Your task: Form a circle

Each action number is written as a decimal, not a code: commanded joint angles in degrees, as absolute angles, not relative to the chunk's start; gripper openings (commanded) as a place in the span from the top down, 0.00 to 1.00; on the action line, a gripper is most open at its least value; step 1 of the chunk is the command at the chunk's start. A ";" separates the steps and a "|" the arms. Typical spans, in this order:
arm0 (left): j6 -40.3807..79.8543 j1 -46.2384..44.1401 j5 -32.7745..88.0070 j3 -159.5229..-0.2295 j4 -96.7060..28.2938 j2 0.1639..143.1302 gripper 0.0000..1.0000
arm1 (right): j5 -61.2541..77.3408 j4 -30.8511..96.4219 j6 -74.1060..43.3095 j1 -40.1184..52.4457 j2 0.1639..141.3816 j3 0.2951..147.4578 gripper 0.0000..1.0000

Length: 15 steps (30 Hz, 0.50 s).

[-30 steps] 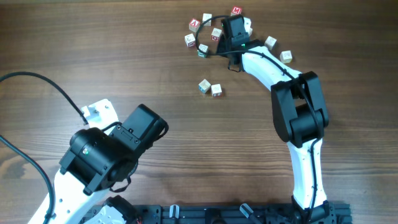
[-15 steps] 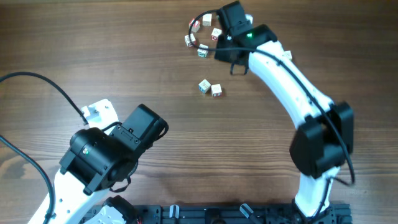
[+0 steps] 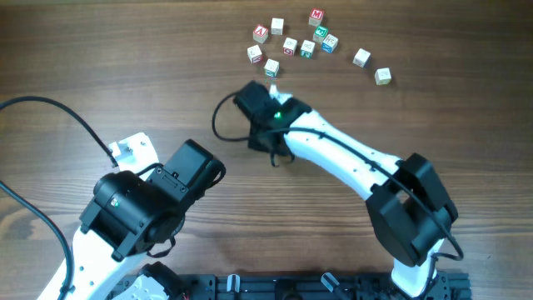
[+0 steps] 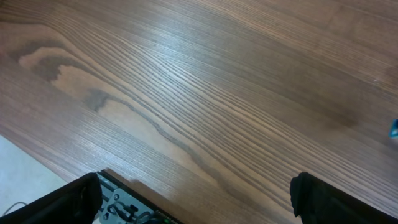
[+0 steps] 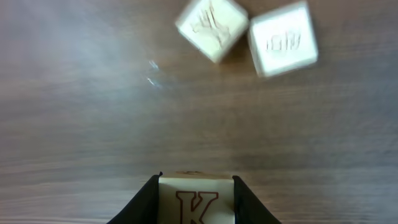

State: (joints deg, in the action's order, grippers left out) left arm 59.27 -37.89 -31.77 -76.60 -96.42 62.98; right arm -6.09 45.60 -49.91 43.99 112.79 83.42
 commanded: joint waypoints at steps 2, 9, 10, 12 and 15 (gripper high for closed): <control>60.07 -37.98 -32.10 -76.44 -96.49 62.74 0.00 | -10.55 40.40 -54.04 46.13 113.36 79.42 0.85; 60.07 -37.98 -32.10 -76.44 -96.49 62.74 0.00 | -17.69 36.07 -56.36 46.11 116.77 77.89 0.86; 60.07 -37.98 -32.10 -76.44 -96.49 62.74 0.00 | -18.61 35.14 -56.40 46.11 117.34 77.87 0.86; 60.07 -37.98 -32.10 -76.44 -96.49 62.74 0.00 | -20.64 33.67 -57.32 46.11 119.00 77.87 0.86; 60.07 -37.98 -32.10 -76.44 -96.49 62.72 0.00 | -21.19 31.66 -57.56 46.11 121.75 77.87 0.85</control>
State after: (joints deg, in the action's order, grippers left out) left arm 59.27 -37.89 -31.77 -76.60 -96.44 62.98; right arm -18.26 32.75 -56.05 46.28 118.13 78.35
